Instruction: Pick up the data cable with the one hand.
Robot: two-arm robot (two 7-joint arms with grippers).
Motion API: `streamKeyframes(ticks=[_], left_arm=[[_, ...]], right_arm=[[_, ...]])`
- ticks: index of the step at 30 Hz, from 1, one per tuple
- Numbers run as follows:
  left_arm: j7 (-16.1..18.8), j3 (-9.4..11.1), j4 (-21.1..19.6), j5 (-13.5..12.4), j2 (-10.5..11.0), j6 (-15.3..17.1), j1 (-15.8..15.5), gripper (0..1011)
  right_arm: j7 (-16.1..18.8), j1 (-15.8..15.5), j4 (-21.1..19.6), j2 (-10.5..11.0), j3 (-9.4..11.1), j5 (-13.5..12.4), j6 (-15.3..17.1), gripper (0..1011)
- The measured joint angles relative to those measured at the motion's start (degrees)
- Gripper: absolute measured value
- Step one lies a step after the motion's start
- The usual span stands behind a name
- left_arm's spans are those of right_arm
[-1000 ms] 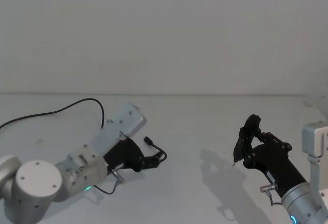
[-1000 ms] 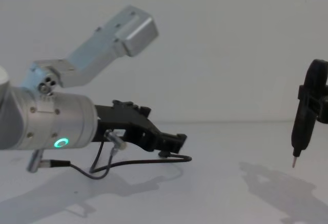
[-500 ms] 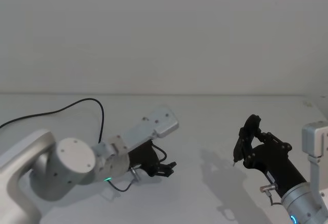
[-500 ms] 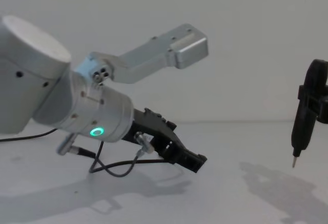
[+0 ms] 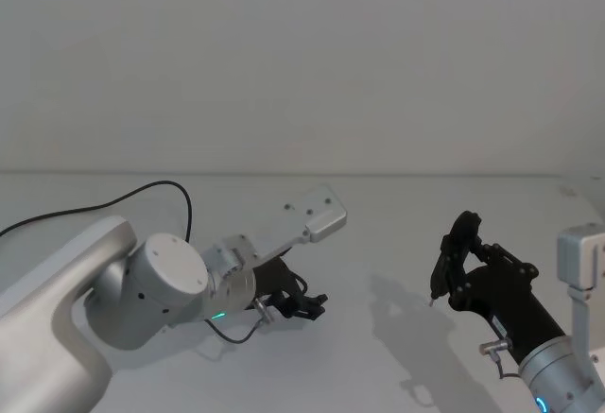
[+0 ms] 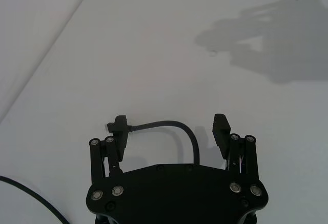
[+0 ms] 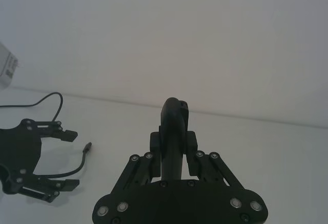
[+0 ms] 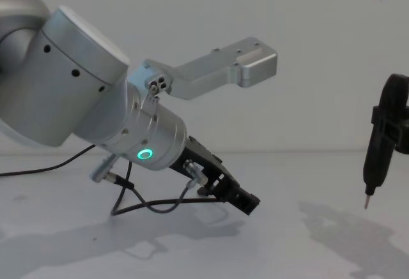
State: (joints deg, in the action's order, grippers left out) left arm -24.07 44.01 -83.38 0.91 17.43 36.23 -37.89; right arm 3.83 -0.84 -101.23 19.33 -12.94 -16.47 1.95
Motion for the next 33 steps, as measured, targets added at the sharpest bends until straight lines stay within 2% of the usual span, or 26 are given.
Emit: streamKeyframes(ticks=[11,27,33], left_arm=[[0.8,-2.2,1.1,0.7,-1.7,3.2,0.6,1001],[0.0,-4.3,0.9,2.1,-2.1,6.2,2.5,1000],[-0.2,-4.7,0.8,2.3,-2.1,6.6,2.9,888]], right_arm=[[0.0,0.0,0.0,0.0,0.0,0.0,0.0,279],[0.0,0.0,0.0,0.0,0.0,0.0,0.0,279],[0.0,0.0,0.0,0.0,0.0,0.0,0.0,279]])
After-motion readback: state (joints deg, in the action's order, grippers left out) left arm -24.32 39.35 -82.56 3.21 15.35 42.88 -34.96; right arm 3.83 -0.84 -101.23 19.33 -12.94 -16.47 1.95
